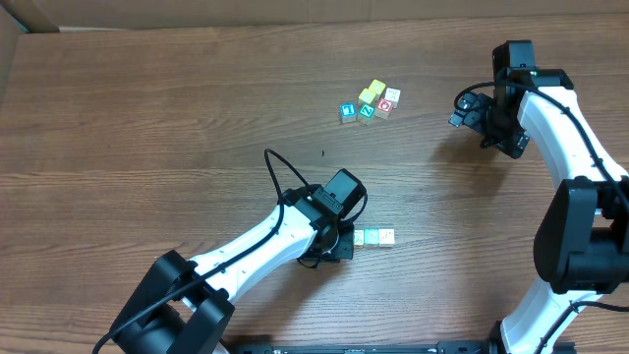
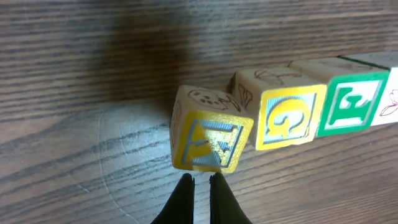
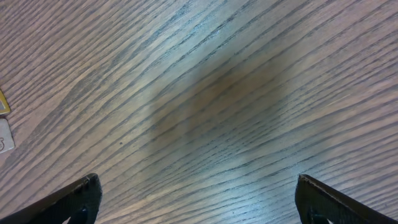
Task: Flip 4 blocks
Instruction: 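Adjust the K block alignment with the left gripper, then lift away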
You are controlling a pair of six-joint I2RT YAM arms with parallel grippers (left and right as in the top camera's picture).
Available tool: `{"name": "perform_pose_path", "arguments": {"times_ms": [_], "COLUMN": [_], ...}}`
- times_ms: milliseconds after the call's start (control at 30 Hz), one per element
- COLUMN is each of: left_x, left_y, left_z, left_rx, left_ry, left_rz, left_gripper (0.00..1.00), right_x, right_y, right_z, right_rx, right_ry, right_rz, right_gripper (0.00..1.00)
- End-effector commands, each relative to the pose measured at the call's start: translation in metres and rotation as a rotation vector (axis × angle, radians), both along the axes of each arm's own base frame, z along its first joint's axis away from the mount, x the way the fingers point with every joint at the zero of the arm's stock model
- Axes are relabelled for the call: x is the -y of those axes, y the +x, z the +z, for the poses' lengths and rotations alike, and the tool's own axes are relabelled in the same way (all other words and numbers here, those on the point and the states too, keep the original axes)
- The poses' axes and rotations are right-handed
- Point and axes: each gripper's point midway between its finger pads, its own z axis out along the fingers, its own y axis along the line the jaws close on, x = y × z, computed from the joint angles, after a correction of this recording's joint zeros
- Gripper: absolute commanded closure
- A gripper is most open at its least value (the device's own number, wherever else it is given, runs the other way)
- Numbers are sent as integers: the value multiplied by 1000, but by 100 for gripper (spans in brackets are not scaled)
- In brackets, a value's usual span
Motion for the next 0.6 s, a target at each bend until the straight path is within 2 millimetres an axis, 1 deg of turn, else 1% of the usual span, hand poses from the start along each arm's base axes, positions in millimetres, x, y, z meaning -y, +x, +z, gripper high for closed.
{"name": "perform_pose_path", "arguments": {"times_ms": [0,467,567], "left_x": [-2,12,19], "left_y": [-1,1,-1], "left_z": [-5,-2,5], "left_rx": [1,-1,-12], "left_ry": [14,-56,-97], "left_rz": [-22,-28,-35], "left_gripper": [96,96,96], "right_x": [1,1,1], "right_y": [2,2,2], "right_z": [2,2,2], "right_rx": [8,8,8], "right_ry": [-1,-1,-1], "right_rz": [-9,-9,-9], "right_gripper": [0,0,0]}}
